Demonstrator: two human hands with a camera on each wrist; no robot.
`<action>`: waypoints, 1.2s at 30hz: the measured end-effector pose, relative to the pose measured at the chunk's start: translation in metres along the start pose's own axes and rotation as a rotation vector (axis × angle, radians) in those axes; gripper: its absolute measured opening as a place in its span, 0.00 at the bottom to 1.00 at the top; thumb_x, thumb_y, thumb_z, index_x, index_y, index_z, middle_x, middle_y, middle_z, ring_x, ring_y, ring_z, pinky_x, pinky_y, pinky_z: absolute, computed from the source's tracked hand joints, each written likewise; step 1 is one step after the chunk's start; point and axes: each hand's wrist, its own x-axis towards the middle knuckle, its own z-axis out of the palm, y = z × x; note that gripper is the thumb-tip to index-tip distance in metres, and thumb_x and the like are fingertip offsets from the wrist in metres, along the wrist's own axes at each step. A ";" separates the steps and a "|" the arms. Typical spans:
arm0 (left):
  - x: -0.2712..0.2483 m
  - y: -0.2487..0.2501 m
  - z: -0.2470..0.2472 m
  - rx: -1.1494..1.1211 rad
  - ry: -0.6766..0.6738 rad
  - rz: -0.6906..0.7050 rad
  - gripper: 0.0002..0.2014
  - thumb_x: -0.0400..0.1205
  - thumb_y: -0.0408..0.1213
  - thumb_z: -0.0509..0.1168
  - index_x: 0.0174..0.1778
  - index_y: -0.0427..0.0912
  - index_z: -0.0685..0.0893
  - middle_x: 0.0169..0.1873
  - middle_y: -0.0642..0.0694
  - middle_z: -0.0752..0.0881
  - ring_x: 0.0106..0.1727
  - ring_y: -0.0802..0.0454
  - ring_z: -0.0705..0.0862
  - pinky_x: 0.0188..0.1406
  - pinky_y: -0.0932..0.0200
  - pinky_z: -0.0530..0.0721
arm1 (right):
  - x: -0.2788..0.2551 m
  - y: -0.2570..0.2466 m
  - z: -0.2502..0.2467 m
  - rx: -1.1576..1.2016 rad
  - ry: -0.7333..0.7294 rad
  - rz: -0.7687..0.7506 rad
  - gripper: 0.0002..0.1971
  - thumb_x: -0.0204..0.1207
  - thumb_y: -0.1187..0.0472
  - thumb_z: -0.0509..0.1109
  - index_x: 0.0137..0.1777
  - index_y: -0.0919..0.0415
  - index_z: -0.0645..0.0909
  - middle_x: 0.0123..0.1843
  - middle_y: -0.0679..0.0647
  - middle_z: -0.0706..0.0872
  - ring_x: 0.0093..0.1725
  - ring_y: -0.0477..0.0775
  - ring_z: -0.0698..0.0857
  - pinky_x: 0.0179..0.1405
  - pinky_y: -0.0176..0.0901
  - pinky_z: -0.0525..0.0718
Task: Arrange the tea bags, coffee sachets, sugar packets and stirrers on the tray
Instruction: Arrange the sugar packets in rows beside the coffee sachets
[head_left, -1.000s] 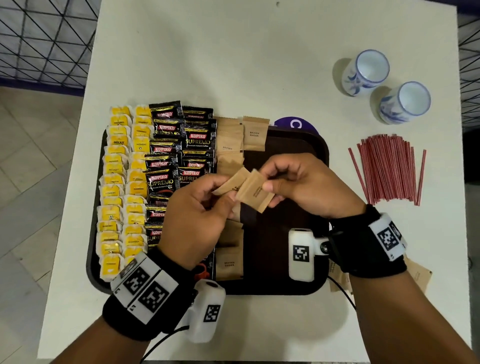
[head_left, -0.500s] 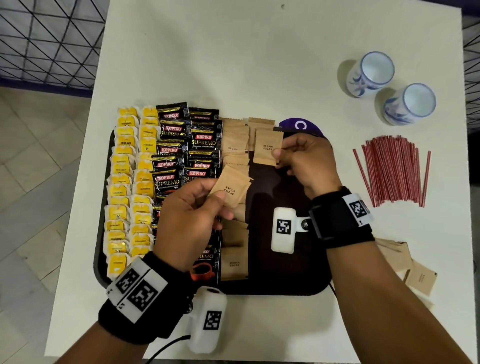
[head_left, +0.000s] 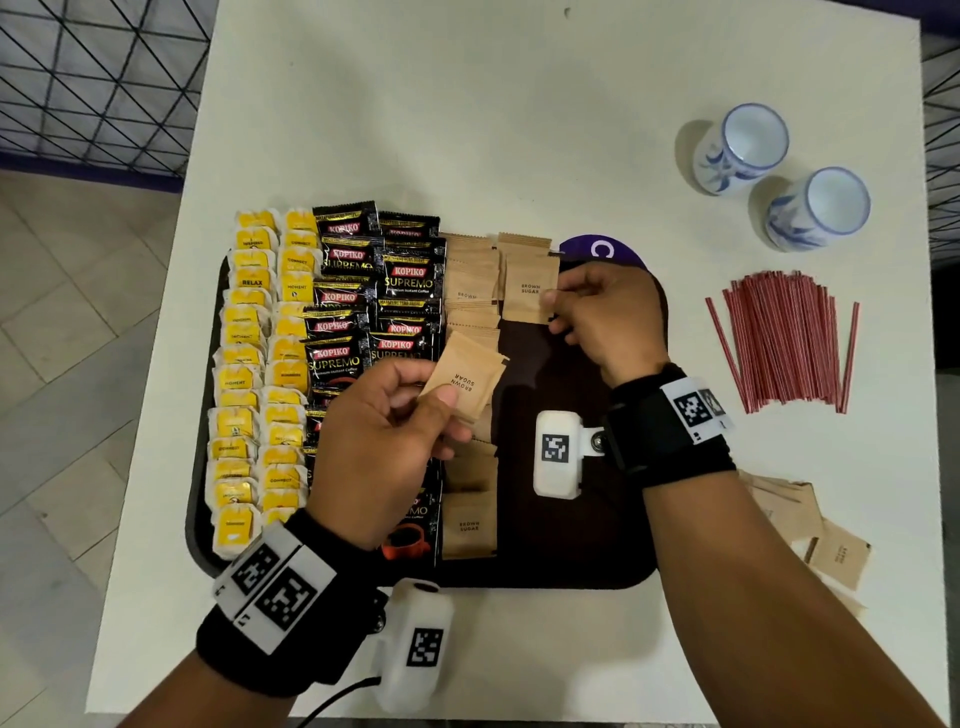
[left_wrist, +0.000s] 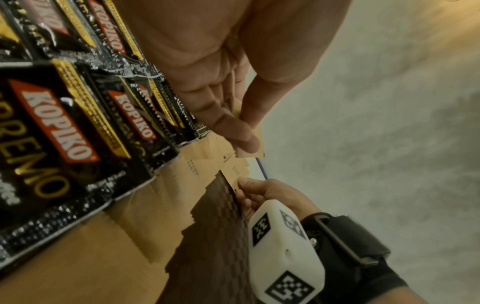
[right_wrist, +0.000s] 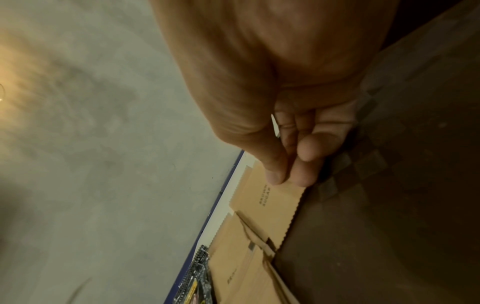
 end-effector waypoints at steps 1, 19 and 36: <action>0.000 0.000 0.000 -0.006 0.001 0.001 0.08 0.82 0.29 0.67 0.56 0.37 0.83 0.40 0.44 0.92 0.34 0.47 0.90 0.28 0.60 0.86 | 0.000 0.000 0.001 0.002 -0.002 0.002 0.08 0.76 0.68 0.75 0.39 0.54 0.85 0.33 0.53 0.90 0.26 0.44 0.85 0.22 0.34 0.80; 0.006 -0.002 0.005 0.343 -0.020 0.249 0.17 0.79 0.30 0.71 0.61 0.54 0.88 0.41 0.57 0.88 0.39 0.63 0.85 0.41 0.71 0.80 | -0.065 -0.009 -0.015 -0.075 -0.424 -0.468 0.21 0.72 0.66 0.81 0.65 0.52 0.88 0.53 0.42 0.89 0.41 0.40 0.81 0.46 0.28 0.78; -0.007 -0.006 0.012 0.448 0.083 0.298 0.13 0.79 0.36 0.72 0.59 0.50 0.84 0.47 0.60 0.87 0.45 0.61 0.86 0.42 0.73 0.81 | -0.022 0.014 -0.020 0.076 -0.119 -0.078 0.06 0.74 0.73 0.77 0.44 0.62 0.86 0.37 0.54 0.90 0.28 0.44 0.86 0.30 0.32 0.82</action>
